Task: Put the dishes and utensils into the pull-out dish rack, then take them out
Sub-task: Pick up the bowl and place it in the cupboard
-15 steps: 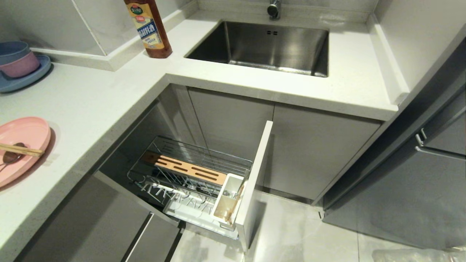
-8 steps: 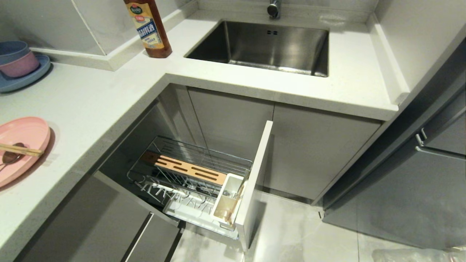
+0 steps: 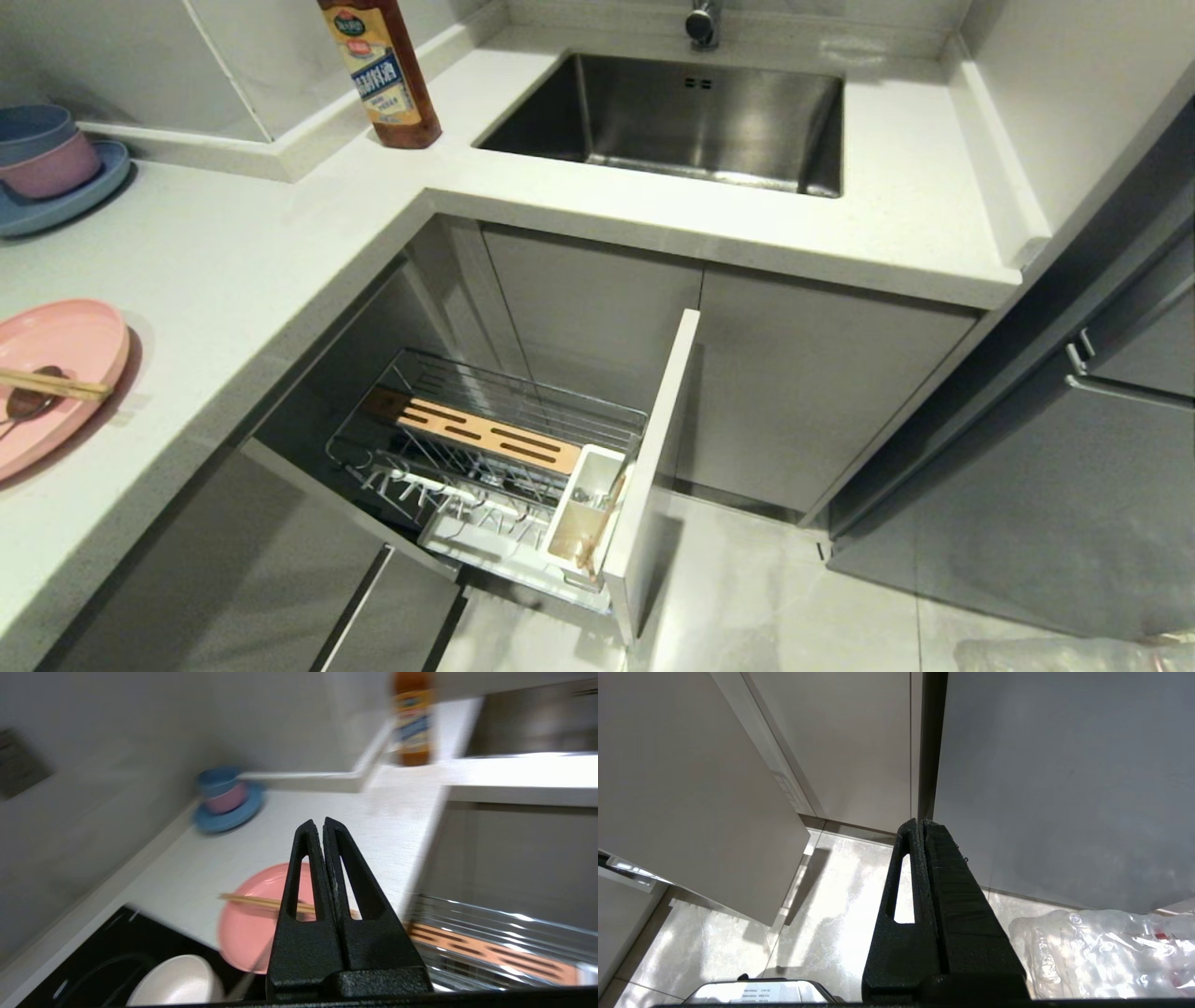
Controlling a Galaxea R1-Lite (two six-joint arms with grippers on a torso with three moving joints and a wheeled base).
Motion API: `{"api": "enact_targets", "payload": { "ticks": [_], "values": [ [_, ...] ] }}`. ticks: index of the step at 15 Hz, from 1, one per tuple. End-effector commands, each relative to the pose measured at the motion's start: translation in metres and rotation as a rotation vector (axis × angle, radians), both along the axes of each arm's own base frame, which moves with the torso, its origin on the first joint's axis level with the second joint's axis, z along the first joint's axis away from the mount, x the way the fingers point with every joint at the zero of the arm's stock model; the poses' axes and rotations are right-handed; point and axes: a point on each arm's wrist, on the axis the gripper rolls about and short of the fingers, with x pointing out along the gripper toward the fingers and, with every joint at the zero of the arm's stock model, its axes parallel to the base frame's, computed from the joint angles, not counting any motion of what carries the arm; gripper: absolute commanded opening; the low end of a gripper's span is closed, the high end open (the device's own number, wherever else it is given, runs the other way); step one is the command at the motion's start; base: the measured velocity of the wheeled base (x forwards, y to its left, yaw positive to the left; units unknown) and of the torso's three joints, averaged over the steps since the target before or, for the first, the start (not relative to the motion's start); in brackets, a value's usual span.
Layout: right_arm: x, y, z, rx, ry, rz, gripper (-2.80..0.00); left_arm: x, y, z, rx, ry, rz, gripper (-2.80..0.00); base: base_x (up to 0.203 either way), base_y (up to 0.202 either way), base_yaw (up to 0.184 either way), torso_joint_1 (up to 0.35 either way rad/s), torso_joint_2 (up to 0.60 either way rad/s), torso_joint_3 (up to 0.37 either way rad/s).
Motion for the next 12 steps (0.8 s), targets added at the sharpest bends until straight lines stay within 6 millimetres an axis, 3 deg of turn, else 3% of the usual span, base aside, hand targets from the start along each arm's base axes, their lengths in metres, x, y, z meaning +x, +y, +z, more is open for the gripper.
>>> {"api": "enact_targets", "payload": {
  "ticks": [1, 3, 7, 12],
  "values": [
    [0.000, 0.000, -0.001, 0.000, 0.002, 0.000, -2.80, 0.050, 0.003, 0.026, -0.040, 0.111, 0.105, -2.80, 0.000, 0.000, 0.000, 0.000, 0.00, 0.000],
    [0.000, 0.000, -0.001, 0.000, 0.002, 0.000, -2.80, 0.074, 0.006, 0.037, -0.121, 0.135, 0.239, -2.80, 0.000, 0.000, 0.000, 0.000, 0.00, 0.000],
    [0.000, 0.000, -0.001, 0.000, 0.001, 0.000, -2.80, 0.102, 0.019, 0.062, -0.339, 0.201, 0.439, -2.80, 0.000, 0.000, 0.000, 0.000, 0.00, 0.000],
    [0.000, 0.000, -0.001, 0.000, 0.002, 0.000, -2.80, 0.132, 0.057, 0.053, -0.667, 0.393, 0.618, -2.80, 0.000, 0.000, 0.000, 0.000, 0.00, 0.000]
  ]
}}
